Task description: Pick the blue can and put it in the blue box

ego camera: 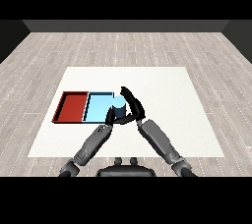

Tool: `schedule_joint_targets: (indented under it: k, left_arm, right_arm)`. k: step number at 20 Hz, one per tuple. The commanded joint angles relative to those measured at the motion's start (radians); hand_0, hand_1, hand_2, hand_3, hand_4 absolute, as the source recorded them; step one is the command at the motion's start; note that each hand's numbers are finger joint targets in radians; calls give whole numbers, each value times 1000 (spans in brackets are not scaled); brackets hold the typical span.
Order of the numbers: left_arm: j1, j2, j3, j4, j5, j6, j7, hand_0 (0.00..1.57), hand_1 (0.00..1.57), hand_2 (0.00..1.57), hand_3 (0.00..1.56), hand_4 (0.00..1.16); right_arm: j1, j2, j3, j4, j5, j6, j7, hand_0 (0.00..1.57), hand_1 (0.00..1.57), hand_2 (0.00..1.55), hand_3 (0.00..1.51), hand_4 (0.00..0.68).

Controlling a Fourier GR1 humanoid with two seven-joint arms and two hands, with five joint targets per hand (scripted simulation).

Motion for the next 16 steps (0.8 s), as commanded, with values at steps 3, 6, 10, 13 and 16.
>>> schedule_joint_targets:
  k: [3, 6, 10, 13, 16]
  left_arm:
    - [-38, 22, 73, 62, -20, -34, -22, 1571, 1571, 1571, 1500, 1131]
    - [-8, 14, 67, 43, -48, -19, -1, 1571, 1571, 1571, 1502, 1126]
    - [-60, 22, 111, 113, -60, -36, -14, 1571, 1571, 1571, 1493, 1126]
    - [-60, 7, 105, 103, -84, 0, 13, 1571, 1571, 1569, 1487, 1127]
    - [-21, 55, 131, 75, -101, -13, 28, 1571, 1571, 1571, 1494, 1137]
  right_arm:
    - [128, -35, -6, -238, 36, -7, 96, 0, 0, 0, 0, 0]
    - [214, -90, -74, -270, 9, 64, 34, 0, 0, 0, 0, 0]
    - [292, -119, -118, -408, -3, 44, 71, 0, 0, 0, 0, 0]
    - [355, -187, -217, -511, -82, 93, 83, 0, 0, 0, 0, 0]
    - [456, -166, -206, -523, -39, 98, -6, 0, 0, 0, 0, 0]
